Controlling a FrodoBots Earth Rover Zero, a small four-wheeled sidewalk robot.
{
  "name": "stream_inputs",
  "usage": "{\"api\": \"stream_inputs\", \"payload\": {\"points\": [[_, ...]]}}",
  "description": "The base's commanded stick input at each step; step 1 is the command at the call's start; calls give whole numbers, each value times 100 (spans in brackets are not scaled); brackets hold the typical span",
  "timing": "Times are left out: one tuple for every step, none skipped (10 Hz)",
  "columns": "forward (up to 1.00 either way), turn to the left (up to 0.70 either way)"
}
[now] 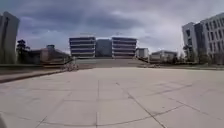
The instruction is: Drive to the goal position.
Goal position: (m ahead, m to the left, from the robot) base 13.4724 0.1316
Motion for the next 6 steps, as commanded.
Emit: {"api": "stream_inputs", "payload": {"points": [[70, 0], [70, 0], [70, 0], [70, 0], [70, 0], [70, 0]]}}
